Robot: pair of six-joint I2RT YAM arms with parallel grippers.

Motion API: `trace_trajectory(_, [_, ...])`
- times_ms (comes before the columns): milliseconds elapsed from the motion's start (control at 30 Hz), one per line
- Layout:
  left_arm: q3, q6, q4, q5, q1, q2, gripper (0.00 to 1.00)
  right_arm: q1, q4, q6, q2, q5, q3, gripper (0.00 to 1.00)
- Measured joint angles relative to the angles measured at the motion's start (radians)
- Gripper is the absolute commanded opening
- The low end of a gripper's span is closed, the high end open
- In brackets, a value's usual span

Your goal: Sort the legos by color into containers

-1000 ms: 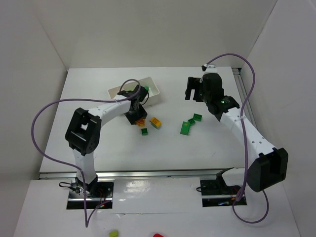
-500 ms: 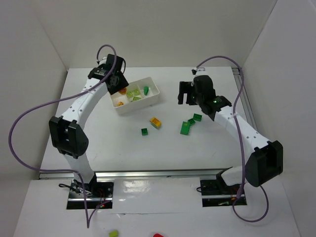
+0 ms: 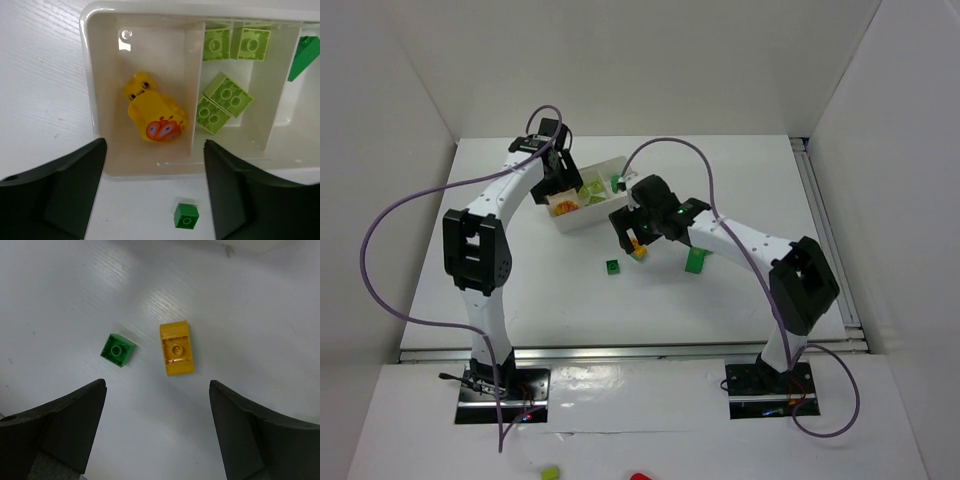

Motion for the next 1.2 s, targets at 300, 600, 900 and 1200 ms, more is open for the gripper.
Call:
trace_trajectory(300, [0.032,0.029,-0.008,0.01,0.001,-0.015,1.0,0.038,-0.001,-0.058,0.146,-0.008,0.042,0.81])
trace_trajectory(600, [0.032,0.054,-0.015,0.026,0.034,-0.226,1.0,0.038,0.021,-0.063,0.21,0.03,0.054,0.68])
trace_trajectory(900, [0.026,0.079,-0.022,0.058,0.046,-0.293,1.0,0.038,0.098,-0.035,0.243,0.091,0.031,0.62])
trace_trajectory(1200, [0.023,0.089,-0.03,0.081,0.046,-0.293,1.0,0.038,0.109,-0.03,0.272,0.114,0.031,0.44])
